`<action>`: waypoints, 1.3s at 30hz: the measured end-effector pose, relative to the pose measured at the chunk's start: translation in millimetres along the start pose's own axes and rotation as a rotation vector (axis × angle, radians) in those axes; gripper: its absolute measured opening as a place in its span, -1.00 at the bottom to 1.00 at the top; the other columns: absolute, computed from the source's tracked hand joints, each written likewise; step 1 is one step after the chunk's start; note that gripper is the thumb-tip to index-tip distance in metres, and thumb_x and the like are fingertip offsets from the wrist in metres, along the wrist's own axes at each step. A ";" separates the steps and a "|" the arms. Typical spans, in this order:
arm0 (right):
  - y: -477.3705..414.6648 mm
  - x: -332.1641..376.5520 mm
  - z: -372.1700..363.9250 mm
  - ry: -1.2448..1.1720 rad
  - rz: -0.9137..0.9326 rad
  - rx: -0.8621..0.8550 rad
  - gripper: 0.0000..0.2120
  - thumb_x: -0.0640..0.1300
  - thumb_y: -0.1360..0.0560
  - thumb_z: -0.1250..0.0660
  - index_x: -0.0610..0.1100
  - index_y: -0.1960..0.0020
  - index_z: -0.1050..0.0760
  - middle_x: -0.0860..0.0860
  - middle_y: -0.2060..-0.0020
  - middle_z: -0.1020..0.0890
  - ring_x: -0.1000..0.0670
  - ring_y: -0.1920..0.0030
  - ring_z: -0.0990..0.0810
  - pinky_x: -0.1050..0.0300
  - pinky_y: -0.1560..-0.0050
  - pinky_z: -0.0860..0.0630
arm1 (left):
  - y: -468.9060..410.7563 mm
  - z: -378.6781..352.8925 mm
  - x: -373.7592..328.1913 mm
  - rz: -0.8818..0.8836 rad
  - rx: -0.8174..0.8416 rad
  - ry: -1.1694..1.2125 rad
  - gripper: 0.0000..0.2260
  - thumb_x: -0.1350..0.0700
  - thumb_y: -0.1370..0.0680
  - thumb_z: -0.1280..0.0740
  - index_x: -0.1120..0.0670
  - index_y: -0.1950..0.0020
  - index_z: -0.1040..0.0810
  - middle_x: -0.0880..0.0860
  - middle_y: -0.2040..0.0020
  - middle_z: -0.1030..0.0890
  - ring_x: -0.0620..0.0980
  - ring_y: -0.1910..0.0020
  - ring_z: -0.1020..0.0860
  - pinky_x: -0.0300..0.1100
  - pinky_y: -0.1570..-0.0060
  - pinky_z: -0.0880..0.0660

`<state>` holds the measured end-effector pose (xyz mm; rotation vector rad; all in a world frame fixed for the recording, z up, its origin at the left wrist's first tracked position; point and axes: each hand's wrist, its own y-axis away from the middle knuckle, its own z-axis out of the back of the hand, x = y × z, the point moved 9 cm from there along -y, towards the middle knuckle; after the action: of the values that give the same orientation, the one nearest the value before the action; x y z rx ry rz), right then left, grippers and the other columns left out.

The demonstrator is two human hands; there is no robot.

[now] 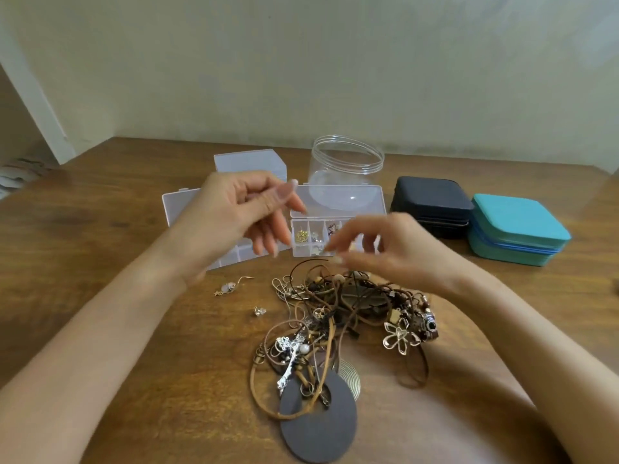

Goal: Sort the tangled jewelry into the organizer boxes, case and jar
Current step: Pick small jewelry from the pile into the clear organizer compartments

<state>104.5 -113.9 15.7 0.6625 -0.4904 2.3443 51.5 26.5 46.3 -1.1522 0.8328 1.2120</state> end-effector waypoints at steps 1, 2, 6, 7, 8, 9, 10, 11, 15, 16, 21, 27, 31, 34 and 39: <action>1.2 -4.2 -8.5 0.096 0.004 0.067 -0.87 0.05 -0.43 -0.40 0.15 0.02 -0.58 0.24 0.22 -0.57 0.19 0.28 -0.47 0.31 0.26 -0.41 | -0.2 7.8 -2.0 -0.012 -0.044 -0.057 -0.77 0.01 -0.47 -0.26 0.14 0.12 -0.60 0.07 0.46 -0.58 -0.08 0.55 -0.47 -0.35 0.55 -0.40; 2.7 -5.8 -14.5 0.150 0.016 0.113 -0.88 0.02 -0.42 -0.43 0.15 0.04 -0.59 0.25 0.24 -0.56 0.20 0.26 -0.47 0.28 0.23 -0.43 | -0.4 13.9 -3.7 -0.028 -0.082 -0.147 -0.78 -0.01 -0.49 -0.26 0.12 0.11 -0.60 0.07 0.48 -0.57 -0.08 0.58 -0.45 -0.36 0.57 -0.38; 8.8 -2.4 -15.5 0.169 0.059 0.200 -0.83 -0.11 -0.42 -0.47 0.18 0.16 -0.61 0.20 0.25 -0.54 0.15 0.21 -0.47 0.21 0.19 -0.43 | -2.6 15.6 6.8 0.044 -0.014 -0.486 -0.78 -0.02 -0.56 -0.23 0.04 0.13 -0.60 0.09 0.56 -0.54 -0.06 0.65 -0.41 -0.32 0.50 -0.44; 11.5 -2.3 -14.0 0.155 0.061 0.236 -0.80 -0.12 -0.42 -0.47 0.20 0.18 -0.60 0.21 0.24 -0.54 0.14 0.19 -0.48 0.25 0.20 -0.41 | -2.3 13.4 11.8 0.091 0.035 -0.531 -0.78 -0.03 -0.56 -0.22 0.03 0.14 -0.60 0.09 0.58 -0.53 -0.06 0.65 -0.39 -0.28 0.47 -0.47; 14.3 -2.9 -13.7 0.142 0.060 0.279 -0.79 -0.13 -0.42 -0.46 0.21 0.17 -0.60 0.22 0.22 -0.55 0.14 0.17 -0.50 0.30 0.20 -0.39 | -1.2 12.0 16.5 0.136 0.077 -0.568 -0.77 -0.04 -0.56 -0.22 0.03 0.13 -0.60 0.09 0.59 -0.51 -0.06 0.67 -0.37 -0.27 0.48 -0.46; 17.1 -3.6 -14.1 0.131 0.057 0.322 -0.78 -0.15 -0.43 -0.46 0.21 0.15 -0.61 0.23 0.20 -0.56 0.15 0.14 -0.51 0.33 0.19 -0.38 | -0.3 10.8 20.9 0.175 0.119 -0.599 -0.77 -0.05 -0.55 -0.21 0.03 0.13 -0.59 0.08 0.60 -0.50 -0.08 0.68 -0.35 -0.27 0.50 -0.45; 19.8 -4.1 -14.8 0.122 0.053 0.360 -0.77 -0.16 -0.44 -0.45 0.20 0.12 -0.62 0.24 0.17 -0.57 0.16 0.11 -0.53 0.35 0.18 -0.38 | 0.6 9.5 25.2 0.207 0.161 -0.628 -0.76 -0.06 -0.55 -0.21 0.04 0.12 -0.59 0.08 0.60 -0.50 -0.09 0.69 -0.34 -0.26 0.48 -0.45; 22.4 -4.3 -15.5 0.115 0.048 0.393 -0.77 -0.17 -0.45 -0.43 0.18 0.09 -0.63 0.25 0.15 -0.58 0.16 0.09 -0.54 0.35 0.16 -0.39 | 1.6 8.7 28.8 0.233 0.197 -0.661 -0.76 -0.06 -0.56 -0.21 0.04 0.12 -0.59 0.07 0.61 -0.50 -0.10 0.70 -0.33 -0.23 0.45 -0.46; 27.2 -4.3 -9.9 0.094 0.016 0.437 -0.68 -0.23 -0.49 -0.37 0.21 0.01 -0.62 0.27 0.15 -0.63 0.18 0.10 -0.56 0.32 0.14 -0.46 | 6.3 7.1 40.3 0.310 0.310 -0.777 -0.76 -0.03 -0.59 -0.19 0.04 0.13 -0.56 0.05 0.59 -0.53 -0.11 0.69 -0.37 -0.28 0.39 -0.48; 25.8 -5.3 -4.0 0.093 0.003 0.394 -0.67 -0.24 -0.49 -0.36 0.22 0.01 -0.61 0.26 0.18 -0.64 0.21 0.13 -0.56 0.35 0.17 -0.44 | 7.6 6.5 43.2 0.331 0.334 -0.786 -0.77 -0.02 -0.60 -0.19 0.05 0.13 -0.55 0.04 0.58 -0.55 -0.12 0.68 -0.39 -0.30 0.37 -0.48; 15.1 -12.3 40.0 0.124 -0.047 -0.046 -0.81 -0.21 -0.49 -0.37 0.06 0.00 -0.62 0.18 0.27 -0.61 0.19 0.25 -0.57 0.38 0.24 -0.46 | 14.3 0.4 54.9 0.426 0.447 -0.788 -0.76 0.01 -0.62 -0.17 0.12 0.11 -0.51 0.05 0.50 -0.61 -0.13 0.66 -0.43 -0.39 0.38 -0.46; 18.1 -27.4 60.3 0.209 -0.119 -0.137 -0.91 -0.19 -0.46 -0.42 -0.01 0.13 -0.63 0.20 0.38 -0.54 0.37 0.35 -0.49 0.51 0.34 -0.36 | 17.2 -2.3 64.2 0.448 0.504 -0.808 -0.78 0.05 -0.60 -0.24 0.16 0.14 -0.53 0.05 0.41 -0.66 -0.16 0.62 -0.44 -0.42 0.37 -0.41; 36.3 -53.1 39.8 0.116 -0.277 0.316 -0.92 -0.16 -0.41 -0.48 0.01 0.16 -0.62 0.08 0.35 -0.65 0.20 0.36 -0.56 0.32 0.30 -0.44 | 15.5 -0.1 64.5 0.438 0.492 -0.829 -0.80 0.04 -0.56 -0.31 0.14 0.16 -0.54 0.00 0.37 -0.67 -0.14 0.59 -0.46 -0.39 0.39 -0.42; 46.3 -52.4 33.5 0.040 -0.272 0.462 -0.88 -0.20 -0.41 -0.48 -0.01 0.13 -0.62 0.07 0.36 -0.63 0.16 0.34 -0.56 0.29 0.30 -0.45 | 13.5 -0.1 65.1 0.400 0.494 -0.865 -0.81 0.00 -0.52 -0.35 0.10 0.18 -0.55 -0.04 0.36 -0.67 -0.16 0.56 -0.50 -0.32 0.34 -0.47; 60.0 -52.7 22.7 0.035 -0.261 0.625 -0.74 -0.19 -0.42 -0.47 0.10 -0.04 -0.64 0.10 0.34 -0.60 0.16 0.32 -0.52 0.24 0.23 -0.45 | 10.8 -2.4 61.1 0.344 0.488 -0.878 -0.85 -0.02 -0.45 -0.42 0.04 0.22 -0.57 -0.07 0.35 -0.65 -0.17 0.55 -0.51 -0.43 0.41 -0.42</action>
<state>106.8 -193.9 -6.4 0.8968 0.3524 2.2404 53.4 39.9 -14.3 -0.0269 0.5874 1.5005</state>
